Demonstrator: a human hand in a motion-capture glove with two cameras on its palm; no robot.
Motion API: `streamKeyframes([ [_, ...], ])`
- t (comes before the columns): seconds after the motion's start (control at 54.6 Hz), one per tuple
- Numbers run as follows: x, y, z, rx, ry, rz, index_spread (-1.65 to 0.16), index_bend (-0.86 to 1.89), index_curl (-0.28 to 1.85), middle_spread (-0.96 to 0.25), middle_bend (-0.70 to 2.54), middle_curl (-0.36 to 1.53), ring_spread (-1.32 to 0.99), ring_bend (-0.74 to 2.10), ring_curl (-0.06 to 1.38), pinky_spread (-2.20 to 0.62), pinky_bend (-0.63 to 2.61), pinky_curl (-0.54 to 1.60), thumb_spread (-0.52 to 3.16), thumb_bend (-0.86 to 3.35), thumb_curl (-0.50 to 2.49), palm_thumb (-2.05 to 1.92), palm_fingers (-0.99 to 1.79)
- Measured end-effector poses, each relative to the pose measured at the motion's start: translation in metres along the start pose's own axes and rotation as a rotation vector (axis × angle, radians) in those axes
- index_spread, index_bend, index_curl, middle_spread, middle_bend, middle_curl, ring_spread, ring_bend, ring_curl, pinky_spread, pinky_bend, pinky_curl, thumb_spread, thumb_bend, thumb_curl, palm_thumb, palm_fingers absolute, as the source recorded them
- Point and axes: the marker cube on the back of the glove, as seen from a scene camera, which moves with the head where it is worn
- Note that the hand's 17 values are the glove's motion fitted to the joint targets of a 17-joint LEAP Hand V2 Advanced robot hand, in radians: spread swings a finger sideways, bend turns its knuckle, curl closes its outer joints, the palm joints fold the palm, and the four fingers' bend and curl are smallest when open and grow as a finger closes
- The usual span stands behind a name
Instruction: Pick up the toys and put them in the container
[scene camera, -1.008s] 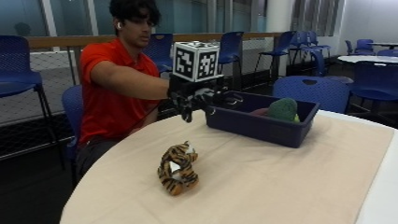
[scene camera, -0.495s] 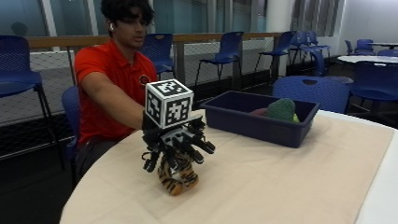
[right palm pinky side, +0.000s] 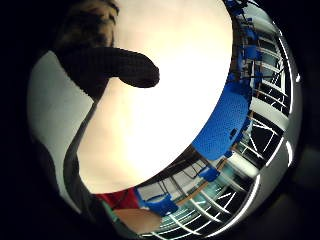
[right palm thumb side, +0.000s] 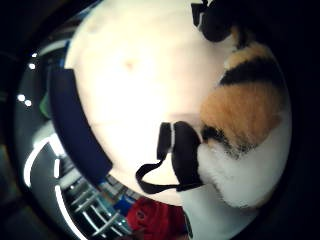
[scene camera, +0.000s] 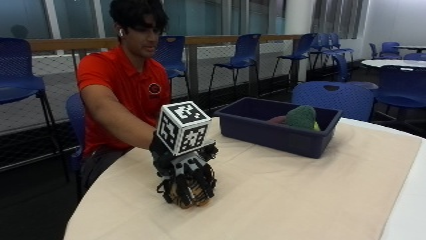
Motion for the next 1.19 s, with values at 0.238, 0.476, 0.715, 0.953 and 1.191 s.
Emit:
streamKeyframes([
  [0.238, -0.01, 0.0, -0.002, 0.109, 0.037, 0.032, -0.38, 0.53, 0.39, -0.13, 0.18, 0.16, -0.03, 0.56, 0.3, -0.18, 1.23, 0.31, 1.29, 0.11, 0.35, 0.28, 0.39],
  [0.476, -0.031, 0.011, -0.01, 0.214, 0.262, 0.045, -0.37, 0.29, 0.38, -0.33, 0.29, 0.24, -0.3, 0.74, 0.36, -0.36, 1.22, 0.32, 1.29, 0.19, 0.47, 0.51, 0.72],
  [0.715, -0.104, 0.05, -0.086, 0.35, 0.235, -0.064, -0.38, 0.29, 0.46, -0.43, 0.32, 0.29, -0.43, 0.71, 0.37, -0.41, 1.1, 0.32, 1.09, 0.16, 0.58, 0.6, 0.83],
  [0.953, -0.178, 0.088, -0.163, 0.471, 0.088, -0.198, -0.39, 0.25, 0.53, -0.46, 0.31, 0.34, -0.48, 0.68, 0.36, -0.42, 1.04, 0.32, 0.99, 0.11, 0.67, 0.62, 0.92],
  [1.191, -0.266, 0.108, -0.189, 0.48, -0.072, -0.344, -0.41, 0.2, 0.61, -0.48, 0.29, 0.37, -0.48, 0.64, 0.37, -0.43, 0.98, 0.32, 0.93, 0.06, 0.74, 0.61, 0.97],
])
